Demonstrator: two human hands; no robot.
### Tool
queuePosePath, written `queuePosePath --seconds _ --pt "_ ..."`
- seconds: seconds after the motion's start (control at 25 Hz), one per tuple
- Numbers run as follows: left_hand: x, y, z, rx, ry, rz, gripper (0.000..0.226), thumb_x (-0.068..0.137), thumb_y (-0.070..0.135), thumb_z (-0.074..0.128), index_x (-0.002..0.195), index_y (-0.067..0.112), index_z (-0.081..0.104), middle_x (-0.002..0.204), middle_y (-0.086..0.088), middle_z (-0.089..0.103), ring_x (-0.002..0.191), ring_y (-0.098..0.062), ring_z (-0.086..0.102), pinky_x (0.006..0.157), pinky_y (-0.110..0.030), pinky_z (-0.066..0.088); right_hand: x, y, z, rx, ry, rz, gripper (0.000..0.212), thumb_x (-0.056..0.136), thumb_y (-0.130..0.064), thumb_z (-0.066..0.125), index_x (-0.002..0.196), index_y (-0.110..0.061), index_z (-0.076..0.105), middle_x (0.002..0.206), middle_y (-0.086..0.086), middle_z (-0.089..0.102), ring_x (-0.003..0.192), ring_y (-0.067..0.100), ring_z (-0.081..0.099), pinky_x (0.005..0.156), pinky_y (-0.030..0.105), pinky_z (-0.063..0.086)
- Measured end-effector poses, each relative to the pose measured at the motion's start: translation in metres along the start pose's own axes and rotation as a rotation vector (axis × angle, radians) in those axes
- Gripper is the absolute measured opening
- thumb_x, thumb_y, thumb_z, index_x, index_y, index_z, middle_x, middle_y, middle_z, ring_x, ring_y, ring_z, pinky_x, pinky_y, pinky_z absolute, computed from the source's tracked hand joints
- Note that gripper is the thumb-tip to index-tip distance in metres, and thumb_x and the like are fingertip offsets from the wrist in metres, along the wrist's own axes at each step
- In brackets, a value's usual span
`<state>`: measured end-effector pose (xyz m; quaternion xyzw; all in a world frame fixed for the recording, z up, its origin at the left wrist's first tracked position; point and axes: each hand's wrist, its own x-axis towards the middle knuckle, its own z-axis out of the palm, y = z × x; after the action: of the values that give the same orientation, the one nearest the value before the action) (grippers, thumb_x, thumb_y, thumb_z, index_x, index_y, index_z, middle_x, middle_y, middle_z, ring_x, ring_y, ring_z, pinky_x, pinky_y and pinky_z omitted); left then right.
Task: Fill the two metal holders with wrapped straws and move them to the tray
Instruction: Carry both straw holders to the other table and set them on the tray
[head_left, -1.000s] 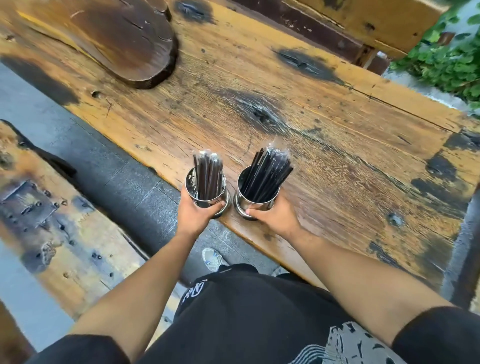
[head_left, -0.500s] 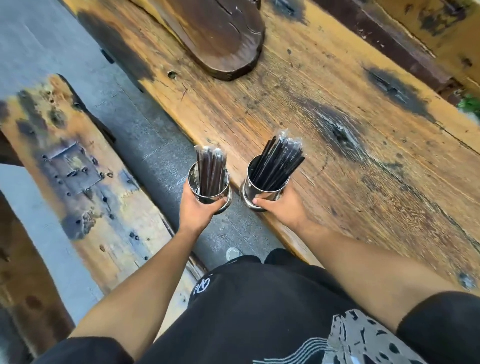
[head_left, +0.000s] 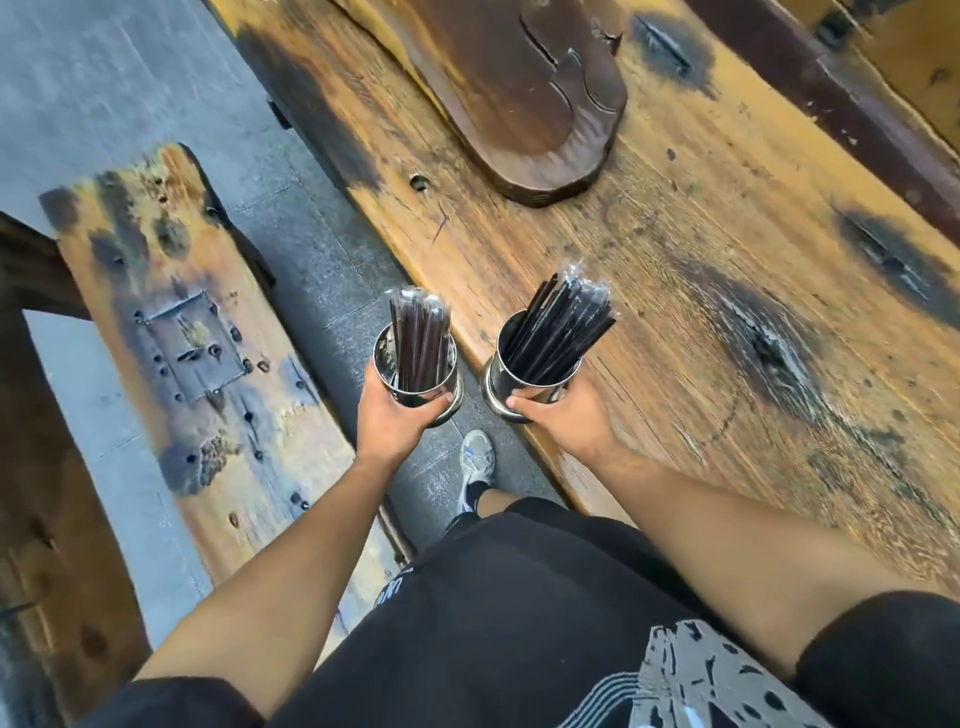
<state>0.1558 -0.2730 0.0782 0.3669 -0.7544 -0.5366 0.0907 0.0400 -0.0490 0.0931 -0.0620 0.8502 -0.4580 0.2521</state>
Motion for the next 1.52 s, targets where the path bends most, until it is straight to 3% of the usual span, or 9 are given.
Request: queuePosePath --seconds 0.08,0.24,0.4,0.52,0.84,1.16,1.32,1.4,1.52 --pt "0.032 0.006 -0.004 0.015 0.031 -0.003 0.085 0.051 0.047 0.096 0.114 0.058 0.041 0.113 0.029 0.065 0.109 0.014 0.061 0.097 -0.012 0.044 0.034 -0.013 0.008 -0.032 0.006 0.003 0.078 0.060 -0.058 0.086 0.124 -0.029 0.051 0.107 -0.008 0.074 0.107 0.008 0.067 0.101 0.038 0.049" --pt "0.085 0.029 -0.016 0.048 0.037 -0.014 0.086 0.052 0.048 0.095 0.117 0.049 0.041 0.112 0.027 0.064 0.107 0.015 0.060 0.096 -0.012 0.044 0.086 -0.045 0.017 -0.020 0.004 -0.001 0.072 0.058 -0.057 0.086 0.117 -0.029 0.056 0.100 -0.010 0.075 0.102 0.005 0.068 0.098 0.038 0.052" --pt "0.134 0.051 -0.029 0.084 0.042 0.010 0.084 0.051 0.050 0.096 0.114 0.058 0.040 0.115 0.025 0.064 0.108 0.016 0.059 0.090 -0.001 0.041 0.123 -0.077 0.027 -0.011 0.005 -0.005 0.080 0.056 -0.059 0.085 0.123 -0.030 0.053 0.110 -0.008 0.071 0.107 0.010 0.067 0.099 0.038 0.052" --pt "0.169 0.061 -0.040 0.078 0.050 0.017 0.088 0.051 0.048 0.096 0.120 0.046 0.041 0.111 0.026 0.064 0.104 0.021 0.058 0.085 0.005 0.038 0.148 -0.099 0.036 0.014 0.010 -0.006 0.078 0.056 -0.059 0.085 0.122 -0.032 0.052 0.108 -0.007 0.072 0.106 0.010 0.068 0.099 0.038 0.053" --pt "0.269 0.072 -0.083 0.087 0.042 0.043 0.084 0.050 0.053 0.096 0.113 0.059 0.041 0.111 0.033 0.064 0.106 0.017 0.060 0.086 0.001 0.040 0.209 -0.157 0.081 0.013 0.012 -0.028 0.078 0.058 -0.059 0.085 0.123 -0.033 0.051 0.108 -0.009 0.073 0.106 0.008 0.068 0.101 0.036 0.051" --pt "0.403 0.082 -0.153 0.074 -0.092 0.119 0.091 0.050 0.046 0.095 0.122 0.050 0.040 0.116 0.028 0.062 0.109 0.019 0.057 0.091 0.002 0.038 0.294 -0.234 0.141 -0.003 0.152 0.044 0.084 0.056 -0.062 0.085 0.126 -0.029 0.053 0.111 -0.011 0.073 0.107 0.007 0.066 0.098 0.034 0.051" --pt "0.455 0.084 -0.186 0.081 -0.136 0.111 0.096 0.051 0.046 0.096 0.127 0.050 0.038 0.120 0.020 0.064 0.110 0.010 0.060 0.099 -0.009 0.041 0.321 -0.272 0.173 -0.003 0.185 -0.012 0.061 0.060 -0.058 0.086 0.109 -0.049 0.050 0.094 -0.021 0.075 0.097 -0.008 0.063 0.087 0.022 0.047" --pt "0.480 0.084 -0.199 0.085 -0.156 0.099 0.099 0.051 0.047 0.096 0.132 0.041 0.040 0.124 0.014 0.064 0.112 -0.002 0.062 0.102 -0.016 0.042 0.337 -0.290 0.187 0.008 0.193 0.003 0.063 0.059 -0.059 0.085 0.113 -0.042 0.057 0.094 -0.022 0.074 0.099 -0.009 0.063 0.089 0.023 0.048" --pt "0.512 0.083 -0.212 0.085 -0.164 0.090 0.098 0.051 0.048 0.095 0.132 0.038 0.041 0.125 0.013 0.064 0.112 0.000 0.062 0.098 -0.011 0.039 0.361 -0.309 0.203 -0.005 0.184 0.008 0.063 0.061 -0.058 0.084 0.113 -0.034 0.059 0.093 -0.019 0.076 0.101 -0.005 0.065 0.094 0.030 0.048"
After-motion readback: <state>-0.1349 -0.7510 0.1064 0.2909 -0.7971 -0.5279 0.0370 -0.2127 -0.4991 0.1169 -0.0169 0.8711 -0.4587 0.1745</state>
